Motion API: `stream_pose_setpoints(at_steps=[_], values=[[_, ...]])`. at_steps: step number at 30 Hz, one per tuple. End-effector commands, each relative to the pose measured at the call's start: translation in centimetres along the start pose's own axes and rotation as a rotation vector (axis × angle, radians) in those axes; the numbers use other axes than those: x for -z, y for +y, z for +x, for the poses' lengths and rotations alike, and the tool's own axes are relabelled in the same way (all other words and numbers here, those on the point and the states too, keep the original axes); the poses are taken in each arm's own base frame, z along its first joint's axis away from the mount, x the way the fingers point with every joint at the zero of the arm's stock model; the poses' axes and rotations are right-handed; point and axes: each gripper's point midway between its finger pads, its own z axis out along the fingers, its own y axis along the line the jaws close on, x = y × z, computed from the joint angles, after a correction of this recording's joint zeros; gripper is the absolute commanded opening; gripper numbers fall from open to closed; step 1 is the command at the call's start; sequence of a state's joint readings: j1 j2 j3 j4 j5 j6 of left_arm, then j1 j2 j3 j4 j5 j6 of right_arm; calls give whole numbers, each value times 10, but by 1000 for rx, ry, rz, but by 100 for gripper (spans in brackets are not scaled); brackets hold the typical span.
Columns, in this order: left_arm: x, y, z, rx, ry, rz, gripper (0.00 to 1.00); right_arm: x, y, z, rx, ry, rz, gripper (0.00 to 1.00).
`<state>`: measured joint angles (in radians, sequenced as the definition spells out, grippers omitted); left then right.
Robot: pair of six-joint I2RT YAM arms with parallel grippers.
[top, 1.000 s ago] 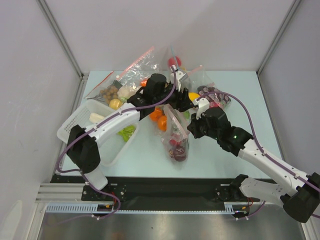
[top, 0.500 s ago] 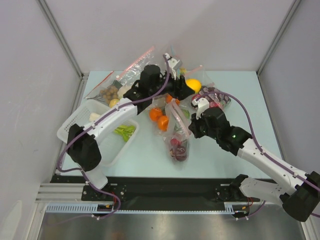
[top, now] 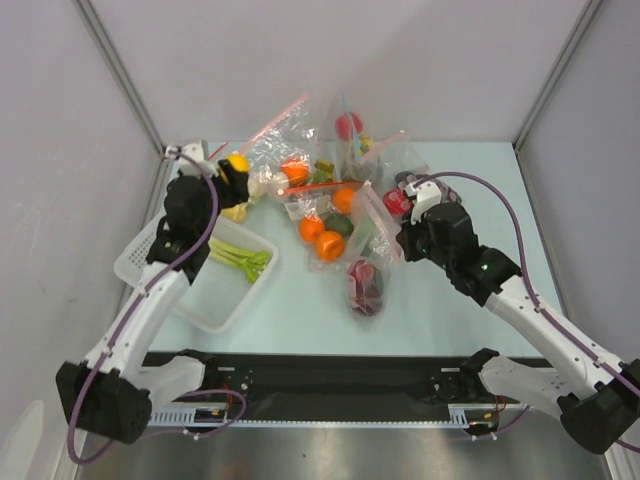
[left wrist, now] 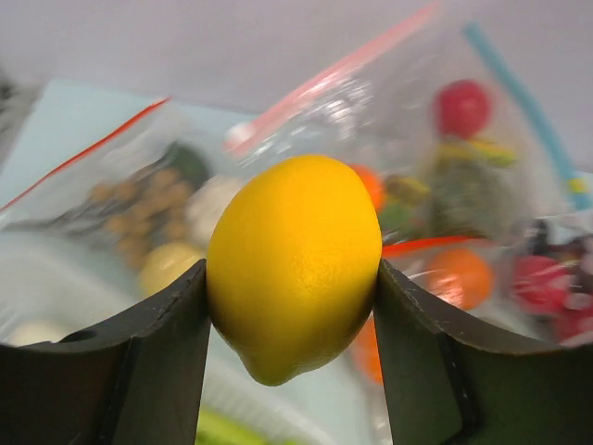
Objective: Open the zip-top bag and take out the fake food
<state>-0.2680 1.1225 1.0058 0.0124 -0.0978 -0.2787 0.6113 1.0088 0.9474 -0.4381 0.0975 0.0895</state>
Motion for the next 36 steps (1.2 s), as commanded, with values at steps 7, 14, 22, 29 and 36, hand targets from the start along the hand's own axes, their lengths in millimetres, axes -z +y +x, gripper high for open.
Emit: stream_pose_setpoints(at_steps=[7, 14, 22, 29, 36], values=[[84, 155, 60, 53, 40, -552, 41, 0, 6, -38, 13, -95, -43, 0], [90, 181, 78, 75, 81, -613, 48, -3, 9, -35, 10, -89, -66, 0], [93, 198, 88, 94, 113, -680, 79, -1, 7, -31, 8, -84, -60, 0], [97, 203, 90, 82, 125, -714, 100, -2, 4, -32, 8, -85, -51, 0], [89, 170, 63, 73, 78, -578, 95, 2, 0, -42, 11, -105, -31, 0]])
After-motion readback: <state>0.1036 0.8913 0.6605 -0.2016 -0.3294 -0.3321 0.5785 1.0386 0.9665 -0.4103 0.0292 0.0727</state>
